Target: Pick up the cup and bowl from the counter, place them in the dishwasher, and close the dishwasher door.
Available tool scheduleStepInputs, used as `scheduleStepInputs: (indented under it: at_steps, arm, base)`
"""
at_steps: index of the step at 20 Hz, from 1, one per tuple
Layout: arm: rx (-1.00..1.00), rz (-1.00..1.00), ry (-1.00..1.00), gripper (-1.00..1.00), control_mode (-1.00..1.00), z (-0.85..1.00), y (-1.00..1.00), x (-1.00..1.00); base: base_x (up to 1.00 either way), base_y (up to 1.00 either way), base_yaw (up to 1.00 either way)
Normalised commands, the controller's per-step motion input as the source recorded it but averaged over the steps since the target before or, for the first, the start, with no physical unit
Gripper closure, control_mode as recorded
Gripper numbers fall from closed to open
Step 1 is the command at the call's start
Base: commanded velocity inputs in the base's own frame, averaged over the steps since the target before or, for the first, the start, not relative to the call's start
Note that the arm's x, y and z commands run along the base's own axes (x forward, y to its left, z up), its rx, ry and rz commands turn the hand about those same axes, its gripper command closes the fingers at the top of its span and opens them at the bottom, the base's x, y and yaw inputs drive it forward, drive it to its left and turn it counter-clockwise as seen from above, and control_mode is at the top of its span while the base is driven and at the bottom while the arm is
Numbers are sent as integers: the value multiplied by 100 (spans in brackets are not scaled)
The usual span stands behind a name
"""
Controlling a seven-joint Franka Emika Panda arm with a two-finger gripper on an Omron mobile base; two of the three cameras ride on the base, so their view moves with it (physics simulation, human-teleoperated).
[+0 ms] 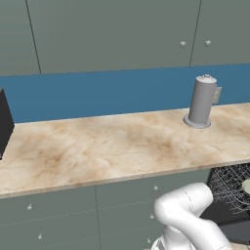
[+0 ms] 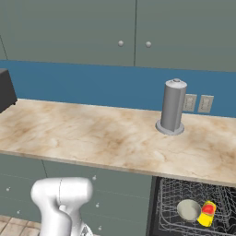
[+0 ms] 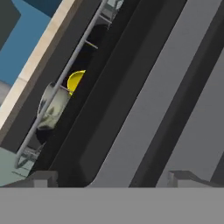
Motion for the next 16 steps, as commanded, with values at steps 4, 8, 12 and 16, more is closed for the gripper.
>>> scheduleStepInputs:
  at_steps: [4, 8, 12, 16]
  arm:
    - [0, -4, -10, -100, -100, -26, -40, 39]
    - [0, -4, -11, -100, -100, -26, -32, 47]
    - [-2, -5, -12, -100, -100, -14, -6, 78]
    - [-3, -7, -10, -100, -100, -15, 0, 86]
  base:
    - [0, 0, 0]
    - [0, 0, 0]
    - [0, 0, 0]
    - [0, 0, 0]
